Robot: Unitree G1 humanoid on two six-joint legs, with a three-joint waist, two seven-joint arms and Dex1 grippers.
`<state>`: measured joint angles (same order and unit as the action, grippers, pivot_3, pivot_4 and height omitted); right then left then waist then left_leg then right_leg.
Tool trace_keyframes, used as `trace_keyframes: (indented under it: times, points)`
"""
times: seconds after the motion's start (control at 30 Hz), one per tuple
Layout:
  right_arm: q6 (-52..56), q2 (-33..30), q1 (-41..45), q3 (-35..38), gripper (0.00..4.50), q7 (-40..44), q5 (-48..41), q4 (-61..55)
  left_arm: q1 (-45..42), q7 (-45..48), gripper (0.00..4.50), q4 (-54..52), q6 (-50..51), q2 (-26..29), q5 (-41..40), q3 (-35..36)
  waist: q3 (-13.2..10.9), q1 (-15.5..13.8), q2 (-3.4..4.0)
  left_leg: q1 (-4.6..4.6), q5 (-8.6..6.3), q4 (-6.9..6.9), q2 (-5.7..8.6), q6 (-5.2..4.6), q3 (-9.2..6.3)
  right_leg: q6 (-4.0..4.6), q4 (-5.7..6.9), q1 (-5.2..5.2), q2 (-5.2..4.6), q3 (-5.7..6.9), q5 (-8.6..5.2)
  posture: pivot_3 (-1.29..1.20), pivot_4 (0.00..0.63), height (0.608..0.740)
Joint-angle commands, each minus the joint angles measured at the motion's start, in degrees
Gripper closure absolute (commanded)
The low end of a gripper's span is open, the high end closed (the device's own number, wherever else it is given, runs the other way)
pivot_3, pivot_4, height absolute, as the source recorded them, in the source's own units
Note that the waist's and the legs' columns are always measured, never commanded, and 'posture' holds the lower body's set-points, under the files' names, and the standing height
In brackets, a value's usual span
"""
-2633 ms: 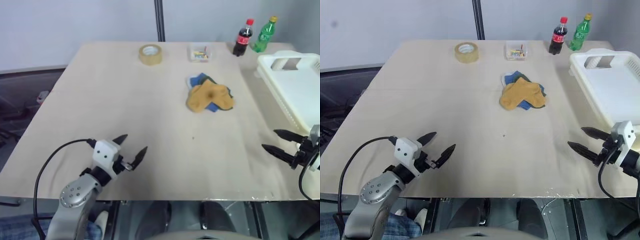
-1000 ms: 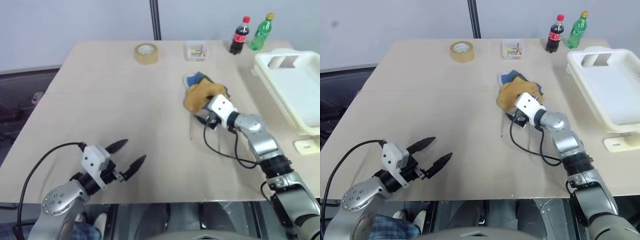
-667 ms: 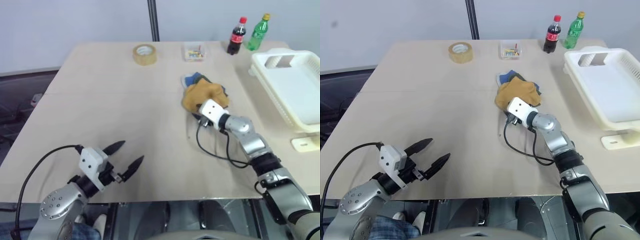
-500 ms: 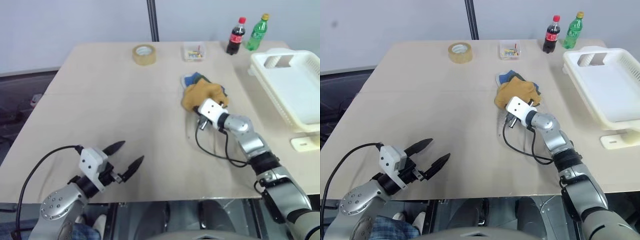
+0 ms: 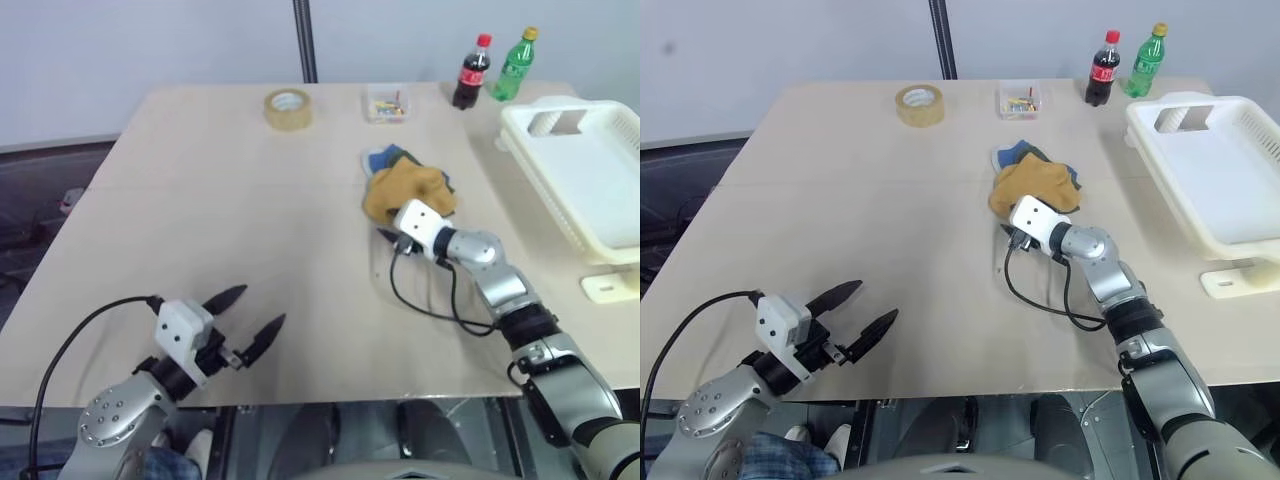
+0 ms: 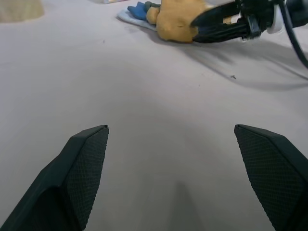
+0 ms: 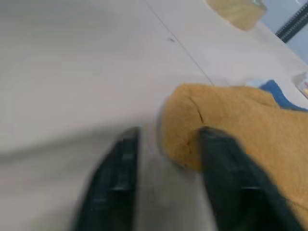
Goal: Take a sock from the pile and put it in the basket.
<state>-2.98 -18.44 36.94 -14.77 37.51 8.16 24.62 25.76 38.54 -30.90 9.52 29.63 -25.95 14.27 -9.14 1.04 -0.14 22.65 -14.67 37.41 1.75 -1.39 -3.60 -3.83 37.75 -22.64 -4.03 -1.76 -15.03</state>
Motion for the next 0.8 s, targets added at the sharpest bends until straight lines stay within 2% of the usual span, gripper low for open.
trace_keyframes:
  times: [0.03, 0.17, 0.2, 0.27, 0.3, 0.37, 0.4, 0.5, 0.57, 0.7, 0.8]
  points:
    - [0.81, 1.20, 1.89, -0.13, 2.01, -1.87, 1.02, 0.41, 0.14, -0.22, 0.00, -2.28, -1.20, -0.11, 0.18, 0.82, 0.00, 0.00, 0.00, 0.00, 0.00, 0.00, 0.00, 0.00, 0.00, 0.00, 0.00, 0.00, 0.00, 0.00, 0.00, 0.00, 0.150, 0.738]
    - [2.70, 3.26, 5.39, -1.10, 2.01, -5.36, 3.98, 6.71, -0.56, -0.31, 0.00, -1.82, -1.04, -0.11, 0.21, 0.47, 0.00, 0.15, 0.00, -0.02, 0.00, 0.00, 0.00, 0.01, 0.00, 0.01, 0.03, -0.01, 0.00, 0.00, 0.00, 0.00, 0.150, 0.738]
    - [2.86, 3.76, 6.09, -1.15, 2.22, -5.91, 4.24, 7.62, -0.65, -0.27, 0.00, -1.73, -1.02, -0.09, 0.22, 0.39, 0.00, 0.25, 0.00, -0.02, 0.01, 0.00, 0.00, 0.01, 0.00, 0.01, 0.03, -0.01, 0.01, 0.00, 0.00, 0.00, 0.150, 0.738]
    - [2.87, 4.53, 6.92, -1.20, 2.95, -6.71, 4.66, 8.97, -0.77, -0.22, 0.00, -1.60, -1.03, -0.08, 0.29, 0.27, 0.00, 0.51, 0.00, -0.03, 0.02, 0.00, 0.00, 0.03, 0.01, 0.01, 0.05, -0.01, 0.01, -0.02, 0.00, 0.00, 0.150, 0.738]
    - [2.62, 4.80, 7.11, -1.30, 3.61, -6.79, 4.83, 9.21, -0.76, -0.21, 0.00, -1.61, -1.04, -0.08, 0.29, 0.29, 0.00, 0.54, 0.00, -0.03, 0.02, 0.00, 0.01, 0.03, 0.00, 0.01, 0.05, -0.01, 0.01, -0.01, 0.00, 0.00, 0.150, 0.738]
    - [2.64, 5.05, 6.78, -1.15, 4.28, -6.57, 4.82, 8.25, -0.42, -0.26, 0.00, -1.79, -1.19, -0.23, 0.30, 0.40, 0.00, 0.72, 0.00, -0.02, 0.02, 0.00, 0.02, 0.03, 0.01, 0.01, 0.03, -0.01, 0.00, -0.02, 0.00, 0.00, 0.150, 0.738]
    - [2.63, 4.73, 6.27, -1.07, 4.45, -5.97, 4.66, 6.70, -0.09, -0.36, 0.00, -2.06, -1.24, -0.35, 0.35, 0.39, 0.00, 0.81, 0.00, -0.02, 0.02, 0.00, 0.02, 0.03, 0.01, 0.01, 0.03, -0.01, 0.00, -0.02, 0.00, 0.00, 0.150, 0.738]
    - [4.54, 3.07, 3.54, -0.44, 4.45, -3.33, 3.46, -0.43, 0.96, -0.66, 0.00, -2.79, -1.43, -0.70, 0.69, 0.28, 0.00, 0.89, 0.01, -0.02, 0.01, -0.01, 0.01, 0.03, -0.01, 0.01, 0.03, -0.02, 0.00, -0.02, 0.00, 0.00, 0.150, 0.738]
    - [9.48, 1.58, -0.28, 0.09, 4.45, 0.18, 1.26, -8.80, 1.62, -0.88, 0.00, -3.27, -1.49, -0.93, 0.80, 0.42, 0.00, 0.87, 0.00, -0.01, 0.01, -0.02, 0.01, 0.02, -0.01, 0.01, 0.02, -0.02, -0.01, -0.02, 0.00, 0.00, 0.150, 0.738]
    - [25.51, -4.15, -11.16, -0.11, 4.45, 9.84, -5.94, -31.35, 2.51, -1.01, 0.00, -3.57, -1.75, -1.09, 1.16, 0.43, 0.00, 0.38, 0.01, 0.09, -0.01, -0.04, 0.00, 0.00, -0.08, 0.00, -0.09, -0.02, -0.04, 0.03, 0.00, 0.00, 0.150, 0.738]
    - [36.72, -8.36, -16.64, 0.09, 4.45, 13.76, -11.00, -43.46, 2.07, -0.76, 0.00, -3.36, -1.58, -0.89, 1.25, -0.11, -0.03, -0.14, 0.03, 0.11, -0.01, -0.04, -0.01, -0.01, -0.09, 0.01, -0.10, -0.03, -0.09, 0.04, -0.01, 0.00, 0.150, 0.738]
